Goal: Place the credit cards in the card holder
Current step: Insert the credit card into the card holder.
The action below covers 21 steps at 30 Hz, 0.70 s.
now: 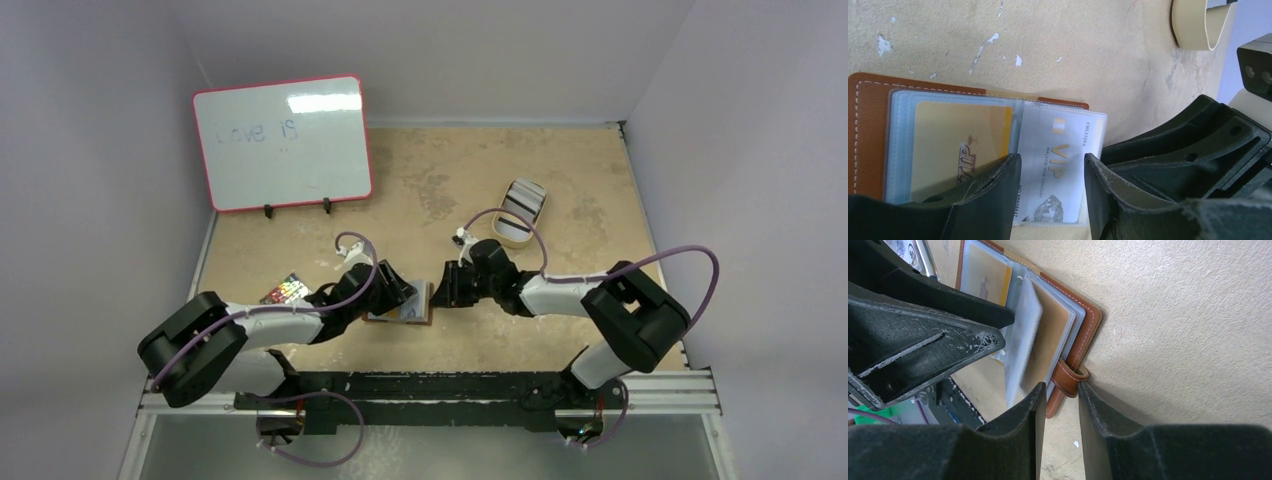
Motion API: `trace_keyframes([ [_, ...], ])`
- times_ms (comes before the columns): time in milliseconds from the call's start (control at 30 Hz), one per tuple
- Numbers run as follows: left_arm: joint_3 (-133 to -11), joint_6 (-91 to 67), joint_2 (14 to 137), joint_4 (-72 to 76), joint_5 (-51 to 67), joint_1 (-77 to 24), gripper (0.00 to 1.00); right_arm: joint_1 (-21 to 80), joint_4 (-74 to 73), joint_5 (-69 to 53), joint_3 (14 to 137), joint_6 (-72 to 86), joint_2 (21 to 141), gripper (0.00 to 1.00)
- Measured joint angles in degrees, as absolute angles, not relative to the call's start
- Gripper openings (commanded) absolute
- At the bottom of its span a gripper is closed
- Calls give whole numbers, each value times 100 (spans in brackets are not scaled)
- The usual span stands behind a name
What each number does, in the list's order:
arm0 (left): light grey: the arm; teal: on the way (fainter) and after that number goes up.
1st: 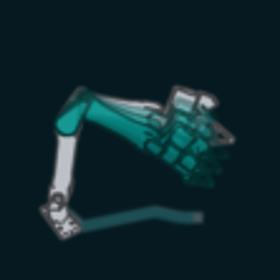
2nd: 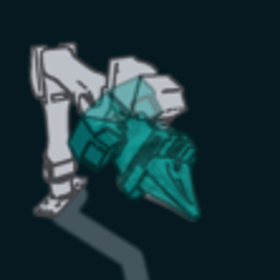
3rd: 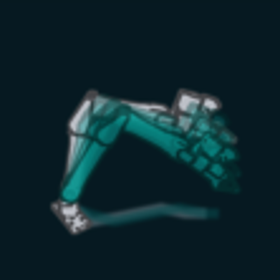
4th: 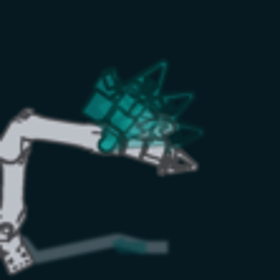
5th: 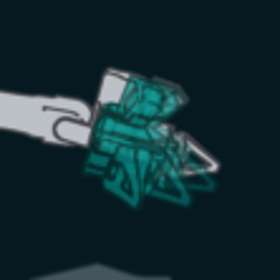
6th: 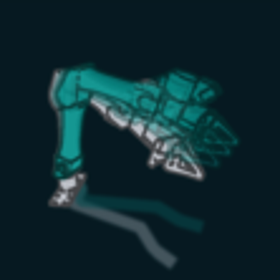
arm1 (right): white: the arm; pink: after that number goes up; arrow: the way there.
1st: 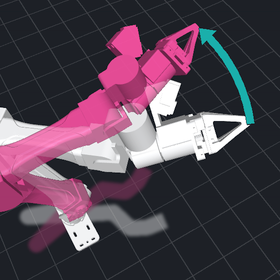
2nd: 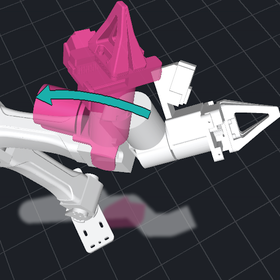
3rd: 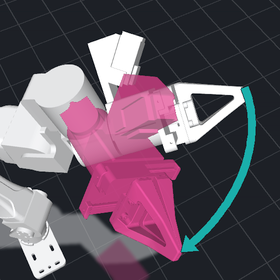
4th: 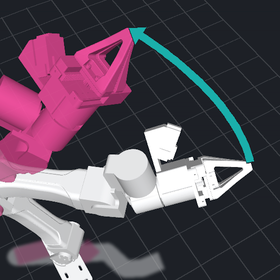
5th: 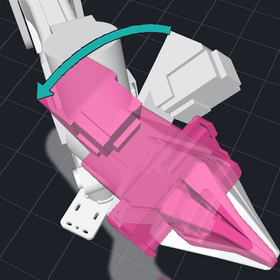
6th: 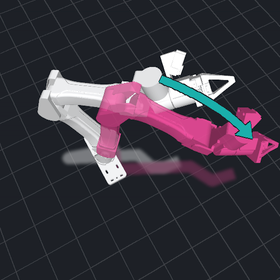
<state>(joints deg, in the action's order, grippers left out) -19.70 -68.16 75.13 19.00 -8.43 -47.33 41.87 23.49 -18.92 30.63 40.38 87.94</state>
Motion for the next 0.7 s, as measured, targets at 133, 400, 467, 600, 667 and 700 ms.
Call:
trace_keyframes([
  [133,-1925,-6899,7472,1994,-768,-4733,49,4228,2331,-1846,3063,4051,8788,33],
  [400,-1817,-6997,6764,1619,-834,-4733,49,4281,2056,-1594,3081,4005,8685,35],
  [467,-1855,-6984,6709,1365,-941,-4733,49,4283,1999,-1590,3085,4003,8683,35],
  [600,-1890,-6969,6823,1129,-985,-4733,49,4287,1957,-1581,3089,4003,8650,36],
  [667,-1918,-6967,6954,1127,-972,-4733,50,4287,1957,-1579,3089,4003,8639,36],
  [700,-1935,-6967,6997,1149,-961,-4733,50,4294,1957,-1577,3089,4003,8632,36],
])
